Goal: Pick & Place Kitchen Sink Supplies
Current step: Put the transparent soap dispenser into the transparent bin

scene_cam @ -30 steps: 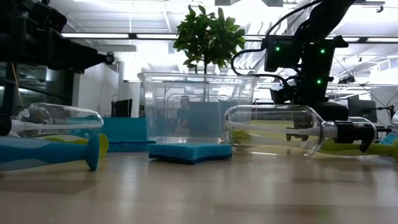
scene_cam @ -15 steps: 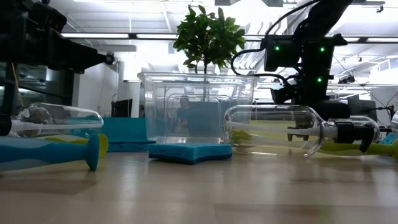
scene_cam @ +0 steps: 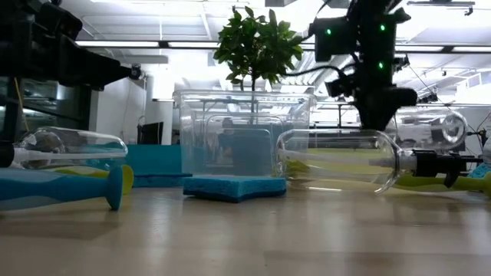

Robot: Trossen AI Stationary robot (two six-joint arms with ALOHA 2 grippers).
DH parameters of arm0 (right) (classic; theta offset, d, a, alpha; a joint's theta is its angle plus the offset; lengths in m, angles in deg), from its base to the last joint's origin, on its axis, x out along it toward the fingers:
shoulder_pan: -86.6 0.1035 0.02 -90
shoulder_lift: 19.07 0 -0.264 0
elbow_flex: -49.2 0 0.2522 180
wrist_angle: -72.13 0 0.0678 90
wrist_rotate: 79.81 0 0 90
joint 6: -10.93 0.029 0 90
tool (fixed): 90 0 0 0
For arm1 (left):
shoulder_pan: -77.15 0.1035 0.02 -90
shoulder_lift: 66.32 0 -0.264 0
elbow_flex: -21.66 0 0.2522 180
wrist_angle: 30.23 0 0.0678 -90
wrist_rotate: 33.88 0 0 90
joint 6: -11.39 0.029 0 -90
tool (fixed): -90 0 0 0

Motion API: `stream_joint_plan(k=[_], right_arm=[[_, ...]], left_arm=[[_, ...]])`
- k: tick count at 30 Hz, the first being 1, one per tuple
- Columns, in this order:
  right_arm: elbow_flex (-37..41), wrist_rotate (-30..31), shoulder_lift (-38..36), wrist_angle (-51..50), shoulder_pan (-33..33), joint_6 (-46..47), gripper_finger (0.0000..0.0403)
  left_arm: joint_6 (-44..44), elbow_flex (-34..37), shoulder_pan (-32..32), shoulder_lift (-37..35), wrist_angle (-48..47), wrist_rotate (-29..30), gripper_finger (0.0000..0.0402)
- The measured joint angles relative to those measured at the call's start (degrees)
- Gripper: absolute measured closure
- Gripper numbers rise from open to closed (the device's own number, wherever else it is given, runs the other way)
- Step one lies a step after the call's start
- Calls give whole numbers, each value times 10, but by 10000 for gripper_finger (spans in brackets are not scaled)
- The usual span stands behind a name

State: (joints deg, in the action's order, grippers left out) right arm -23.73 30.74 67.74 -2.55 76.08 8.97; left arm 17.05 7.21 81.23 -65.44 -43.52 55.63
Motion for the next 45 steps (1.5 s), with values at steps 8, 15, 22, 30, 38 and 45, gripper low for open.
stream_joint_plan(k=[8,15,22,30,38,45], right_arm=[[-32,-19,-50,-13,1,19,271],[-32,-10,-160,15,0,71,271],[-10,-10,-256,108,0,98,271],[95,-18,-337,283,1,96,272],[203,-23,-375,495,1,80,272],[250,-23,-378,636,1,66,272]], left_arm=[[0,0,0,0,0,0,200],[0,0,0,0,0,0,200],[0,0,0,0,0,0,200],[0,0,0,0,0,0,200],[0,0,0,0,0,0,200],[0,0,0,0,0,0,200]])
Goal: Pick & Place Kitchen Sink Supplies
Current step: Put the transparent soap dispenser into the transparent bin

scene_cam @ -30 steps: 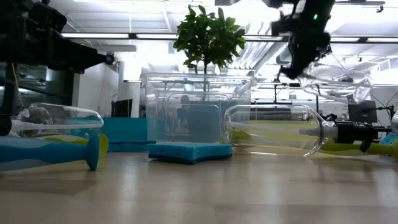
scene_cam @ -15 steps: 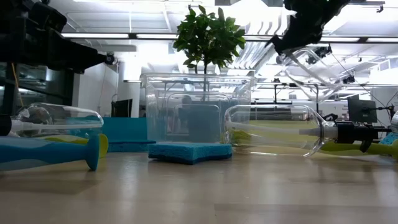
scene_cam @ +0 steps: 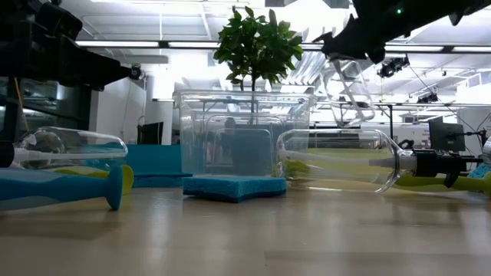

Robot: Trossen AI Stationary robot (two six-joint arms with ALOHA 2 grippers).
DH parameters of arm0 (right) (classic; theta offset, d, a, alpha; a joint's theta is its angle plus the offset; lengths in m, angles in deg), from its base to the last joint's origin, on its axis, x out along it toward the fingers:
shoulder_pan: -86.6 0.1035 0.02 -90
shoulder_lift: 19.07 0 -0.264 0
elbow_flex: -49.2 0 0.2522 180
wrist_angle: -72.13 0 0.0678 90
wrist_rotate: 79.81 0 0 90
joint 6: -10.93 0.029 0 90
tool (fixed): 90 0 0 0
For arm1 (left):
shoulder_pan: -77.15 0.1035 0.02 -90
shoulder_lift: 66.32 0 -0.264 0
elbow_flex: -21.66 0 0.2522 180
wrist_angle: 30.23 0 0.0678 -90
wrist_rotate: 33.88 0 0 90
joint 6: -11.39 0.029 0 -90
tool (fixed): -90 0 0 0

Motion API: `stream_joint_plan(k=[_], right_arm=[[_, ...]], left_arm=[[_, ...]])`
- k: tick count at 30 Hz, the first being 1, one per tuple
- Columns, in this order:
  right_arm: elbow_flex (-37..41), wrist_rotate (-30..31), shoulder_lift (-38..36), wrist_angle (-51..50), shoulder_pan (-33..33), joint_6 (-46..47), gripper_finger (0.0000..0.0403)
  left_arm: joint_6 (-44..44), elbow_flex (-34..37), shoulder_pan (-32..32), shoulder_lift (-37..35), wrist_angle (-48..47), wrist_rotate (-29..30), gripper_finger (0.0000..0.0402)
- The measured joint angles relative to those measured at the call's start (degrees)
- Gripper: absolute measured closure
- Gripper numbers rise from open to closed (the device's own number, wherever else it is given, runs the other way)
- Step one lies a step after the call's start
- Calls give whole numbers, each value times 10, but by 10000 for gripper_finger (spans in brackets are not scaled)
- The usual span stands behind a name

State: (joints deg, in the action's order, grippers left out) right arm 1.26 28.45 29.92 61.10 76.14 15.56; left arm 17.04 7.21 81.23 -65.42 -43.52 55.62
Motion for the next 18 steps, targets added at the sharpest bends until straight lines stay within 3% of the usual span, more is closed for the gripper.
stream_joint_plan(k=[18], right_arm=[[2,-50,32,203,0,-66,270]], left_arm=[[0,0,0,0,0,0,200]])
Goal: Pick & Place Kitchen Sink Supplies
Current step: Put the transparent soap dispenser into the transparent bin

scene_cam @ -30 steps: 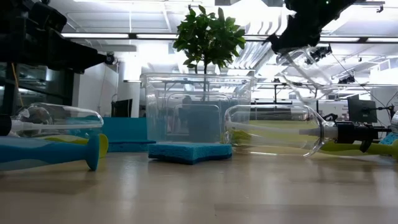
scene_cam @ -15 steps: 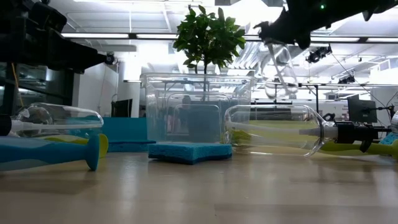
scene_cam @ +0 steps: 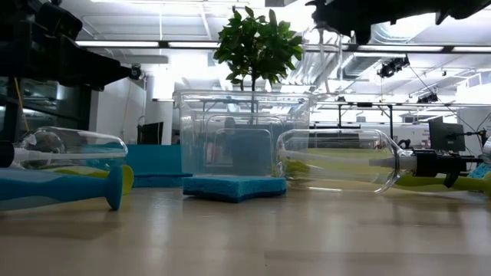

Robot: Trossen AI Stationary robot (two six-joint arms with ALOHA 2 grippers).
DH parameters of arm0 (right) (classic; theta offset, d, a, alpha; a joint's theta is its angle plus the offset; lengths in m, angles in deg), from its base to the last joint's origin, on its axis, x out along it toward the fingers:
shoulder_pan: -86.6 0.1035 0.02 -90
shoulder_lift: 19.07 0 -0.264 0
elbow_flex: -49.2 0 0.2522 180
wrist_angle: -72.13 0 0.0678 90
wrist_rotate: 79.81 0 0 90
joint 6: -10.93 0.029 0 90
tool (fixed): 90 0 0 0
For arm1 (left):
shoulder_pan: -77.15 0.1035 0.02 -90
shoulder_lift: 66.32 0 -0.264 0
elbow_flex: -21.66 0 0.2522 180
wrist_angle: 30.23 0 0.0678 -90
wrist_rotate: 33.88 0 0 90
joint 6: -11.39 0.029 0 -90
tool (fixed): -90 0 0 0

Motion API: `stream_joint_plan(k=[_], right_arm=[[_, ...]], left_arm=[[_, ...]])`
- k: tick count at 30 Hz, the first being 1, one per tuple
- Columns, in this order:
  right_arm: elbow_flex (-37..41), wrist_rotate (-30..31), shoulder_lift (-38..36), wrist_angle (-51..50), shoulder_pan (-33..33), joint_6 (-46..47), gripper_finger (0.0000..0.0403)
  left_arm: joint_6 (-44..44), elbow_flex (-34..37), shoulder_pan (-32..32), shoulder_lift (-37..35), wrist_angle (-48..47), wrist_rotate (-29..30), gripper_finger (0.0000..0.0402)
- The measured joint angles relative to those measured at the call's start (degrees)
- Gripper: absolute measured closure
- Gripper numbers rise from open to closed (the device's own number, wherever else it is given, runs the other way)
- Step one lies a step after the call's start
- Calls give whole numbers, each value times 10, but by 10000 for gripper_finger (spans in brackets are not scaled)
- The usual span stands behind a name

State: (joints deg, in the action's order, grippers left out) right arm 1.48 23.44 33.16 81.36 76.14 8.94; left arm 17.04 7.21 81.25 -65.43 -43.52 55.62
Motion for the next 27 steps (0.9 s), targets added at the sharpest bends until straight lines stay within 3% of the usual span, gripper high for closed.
stream_joint_plan(k=[18,27], right_arm=[[-1,-25,137,212,-3,-26,266],[-1,-23,198,243,-30,4,264]], left_arm=[[0,0,0,0,0,0,200],[0,0,0,0,0,0,200]])
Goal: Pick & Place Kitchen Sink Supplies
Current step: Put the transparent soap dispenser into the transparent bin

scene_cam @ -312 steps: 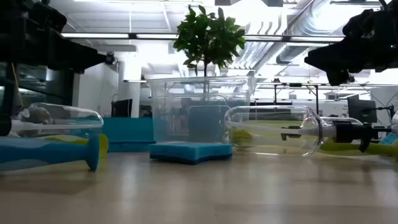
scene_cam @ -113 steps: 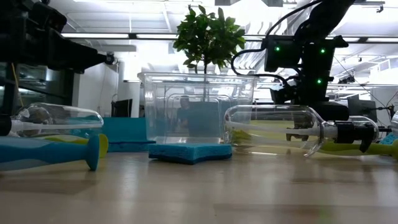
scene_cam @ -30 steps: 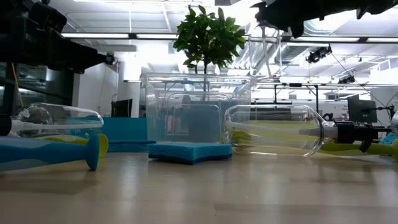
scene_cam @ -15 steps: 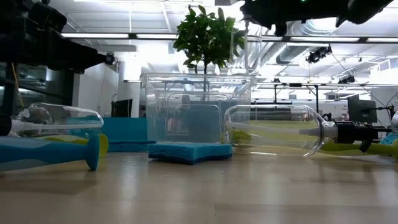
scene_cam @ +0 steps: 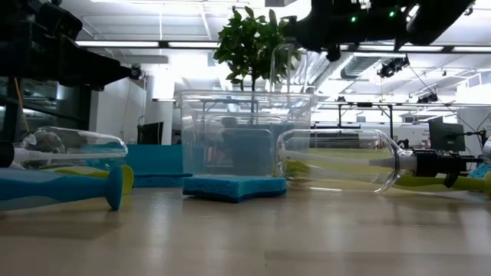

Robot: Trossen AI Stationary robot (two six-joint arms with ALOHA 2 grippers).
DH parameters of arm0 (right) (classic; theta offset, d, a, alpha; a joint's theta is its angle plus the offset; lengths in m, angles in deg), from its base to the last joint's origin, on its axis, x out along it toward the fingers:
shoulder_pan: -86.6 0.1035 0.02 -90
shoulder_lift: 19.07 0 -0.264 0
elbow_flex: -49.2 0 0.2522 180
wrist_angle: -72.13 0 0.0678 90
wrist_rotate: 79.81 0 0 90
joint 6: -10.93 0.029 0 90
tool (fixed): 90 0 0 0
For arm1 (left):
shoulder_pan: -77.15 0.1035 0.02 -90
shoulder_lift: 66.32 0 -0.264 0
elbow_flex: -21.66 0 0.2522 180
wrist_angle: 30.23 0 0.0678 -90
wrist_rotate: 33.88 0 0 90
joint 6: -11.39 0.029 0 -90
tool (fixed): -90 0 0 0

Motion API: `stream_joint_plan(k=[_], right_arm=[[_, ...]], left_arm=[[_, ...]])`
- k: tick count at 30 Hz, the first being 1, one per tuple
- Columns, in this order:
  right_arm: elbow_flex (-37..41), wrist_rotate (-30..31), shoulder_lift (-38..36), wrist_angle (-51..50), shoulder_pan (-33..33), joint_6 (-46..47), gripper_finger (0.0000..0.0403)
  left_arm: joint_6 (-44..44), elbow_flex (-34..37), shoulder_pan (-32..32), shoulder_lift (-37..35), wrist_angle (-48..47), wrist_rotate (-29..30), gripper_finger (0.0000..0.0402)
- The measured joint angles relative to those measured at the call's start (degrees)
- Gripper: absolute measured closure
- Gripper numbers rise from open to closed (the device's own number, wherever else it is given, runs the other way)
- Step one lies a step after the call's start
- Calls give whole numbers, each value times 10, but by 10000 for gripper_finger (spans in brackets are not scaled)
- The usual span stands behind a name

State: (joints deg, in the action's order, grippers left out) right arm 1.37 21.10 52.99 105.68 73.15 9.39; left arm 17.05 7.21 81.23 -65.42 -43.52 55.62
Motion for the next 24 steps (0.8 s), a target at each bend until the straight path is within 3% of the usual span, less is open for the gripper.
stream_joint_plan(k=[14,24], right_arm=[[0,-82,81,21,-61,0,263],[0,-84,118,30,-76,15,260]], left_arm=[[0,0,0,0,0,0,200],[0,0,0,0,0,0,200]])
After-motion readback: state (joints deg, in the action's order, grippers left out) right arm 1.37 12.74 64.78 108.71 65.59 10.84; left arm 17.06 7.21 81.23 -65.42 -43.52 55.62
